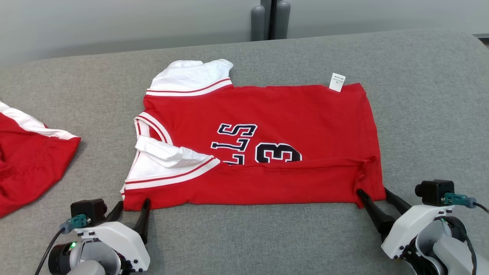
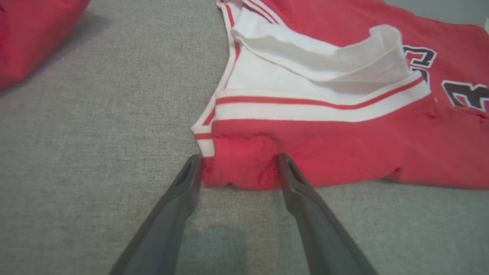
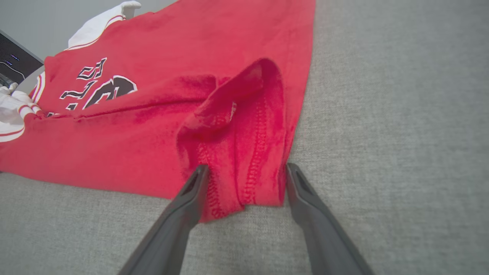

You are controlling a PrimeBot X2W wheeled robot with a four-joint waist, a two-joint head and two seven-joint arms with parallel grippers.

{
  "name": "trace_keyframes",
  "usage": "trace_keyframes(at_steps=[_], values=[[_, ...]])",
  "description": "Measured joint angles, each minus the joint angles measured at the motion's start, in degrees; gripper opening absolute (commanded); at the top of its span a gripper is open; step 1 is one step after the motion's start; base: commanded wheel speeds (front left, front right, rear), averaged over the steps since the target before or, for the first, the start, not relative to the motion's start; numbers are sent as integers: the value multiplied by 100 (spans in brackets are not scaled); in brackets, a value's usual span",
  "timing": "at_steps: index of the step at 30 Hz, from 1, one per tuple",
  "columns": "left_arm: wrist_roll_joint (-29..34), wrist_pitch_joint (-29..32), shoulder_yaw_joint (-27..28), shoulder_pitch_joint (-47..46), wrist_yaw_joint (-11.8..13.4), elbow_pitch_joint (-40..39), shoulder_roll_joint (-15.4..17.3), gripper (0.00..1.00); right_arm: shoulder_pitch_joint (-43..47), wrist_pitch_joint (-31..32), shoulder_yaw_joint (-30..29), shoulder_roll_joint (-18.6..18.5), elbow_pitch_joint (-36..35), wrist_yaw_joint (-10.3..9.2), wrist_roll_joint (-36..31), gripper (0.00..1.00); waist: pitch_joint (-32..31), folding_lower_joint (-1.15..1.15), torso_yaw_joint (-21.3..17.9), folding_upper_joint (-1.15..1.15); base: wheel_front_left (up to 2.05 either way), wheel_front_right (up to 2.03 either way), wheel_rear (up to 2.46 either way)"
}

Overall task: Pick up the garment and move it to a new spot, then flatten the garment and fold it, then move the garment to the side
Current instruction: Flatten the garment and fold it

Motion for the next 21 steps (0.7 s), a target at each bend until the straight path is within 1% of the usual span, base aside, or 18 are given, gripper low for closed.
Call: trace_keyframes(at_steps=[1,2,4,5,6,8,9,10,11,17,21], values=[[0,2,-5,-18,-13,29,-5,100,-22,12,5,4,5,0,2,100,6,0,8,0,0,0,0],[0,15,-8,-41,-29,53,-11,92,-34,45,10,11,12,0,7,100,11,0,16,0,0,0,0],[-24,40,-10,-73,-53,93,-32,53,-47,102,30,13,22,0,23,100,15,0,33,0,0,0,0],[-36,51,-16,-76,-73,114,-35,21,-51,111,38,13,23,0,52,100,18,0,41,0,0,0,0],[-36,54,-18,-80,-90,137,-36,0,-57,144,46,12,26,0,65,87,20,0,49,0,0,0,0],[-59,60,-19,-86,-109,179,-45,0,-77,175,55,10,43,0,92,46,25,0,66,0,0,0,0],[-76,66,-24,-86,-144,199,-52,0,-78,181,57,8,59,-1,114,31,25,0,73,0,0,0,0],[-77,66,-27,-87,-149,212,-60,0,-80,200,64,7,64,0,115,6,26,0,79,0,0,0,0],[-78,63,-27,-92,-157,223,-74,0,-81,201,80,11,62,0,115,0,26,0,83,0,0,0,0],[-78,-25,-24,-114,-201,258,-104,0,-99,197,145,-3,30,1,118,0,-21,0,94,0,0,0,0],[-78,-29,-16,-148,-200,176,-42,0,-90,266,188,-62,-121,1,254,0,-75,0,104,0,0,0,0]])
